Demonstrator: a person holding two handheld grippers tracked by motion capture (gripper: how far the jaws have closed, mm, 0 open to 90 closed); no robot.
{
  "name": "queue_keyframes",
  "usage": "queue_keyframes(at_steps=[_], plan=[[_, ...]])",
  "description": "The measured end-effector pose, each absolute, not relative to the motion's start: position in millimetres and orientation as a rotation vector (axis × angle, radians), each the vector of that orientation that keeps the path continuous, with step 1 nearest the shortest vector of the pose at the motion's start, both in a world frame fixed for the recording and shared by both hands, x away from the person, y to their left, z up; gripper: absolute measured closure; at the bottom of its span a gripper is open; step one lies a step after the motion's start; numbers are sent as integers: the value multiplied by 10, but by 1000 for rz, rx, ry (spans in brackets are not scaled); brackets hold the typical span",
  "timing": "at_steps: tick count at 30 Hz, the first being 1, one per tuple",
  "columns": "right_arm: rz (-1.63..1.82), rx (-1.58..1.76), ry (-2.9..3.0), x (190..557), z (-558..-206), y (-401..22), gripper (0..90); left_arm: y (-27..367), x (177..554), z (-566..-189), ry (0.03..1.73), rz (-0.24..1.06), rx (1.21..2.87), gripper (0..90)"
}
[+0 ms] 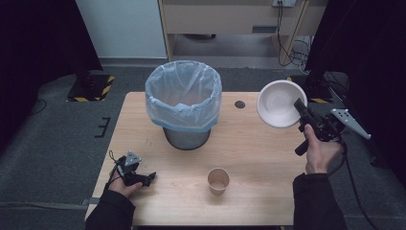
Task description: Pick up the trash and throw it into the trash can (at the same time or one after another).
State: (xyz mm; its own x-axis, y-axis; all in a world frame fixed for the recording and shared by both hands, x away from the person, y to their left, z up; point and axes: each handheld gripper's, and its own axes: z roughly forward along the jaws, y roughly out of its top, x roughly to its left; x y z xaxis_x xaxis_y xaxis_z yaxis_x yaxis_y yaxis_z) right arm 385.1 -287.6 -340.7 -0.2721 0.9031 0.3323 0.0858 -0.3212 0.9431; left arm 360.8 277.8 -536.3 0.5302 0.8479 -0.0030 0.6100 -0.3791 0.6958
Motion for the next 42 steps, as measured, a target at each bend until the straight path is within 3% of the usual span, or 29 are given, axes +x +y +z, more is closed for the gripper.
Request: queue_keyframes(at_steps=[23,42], plan=[[1774,1167,1233,4092,-2660,-2487,833,2777,3610,-5363,1176,473,2123,0],[1821,1075,1327,4385,-2448,-1836,833,2775,3615,-5364,1173,472,2121,0]])
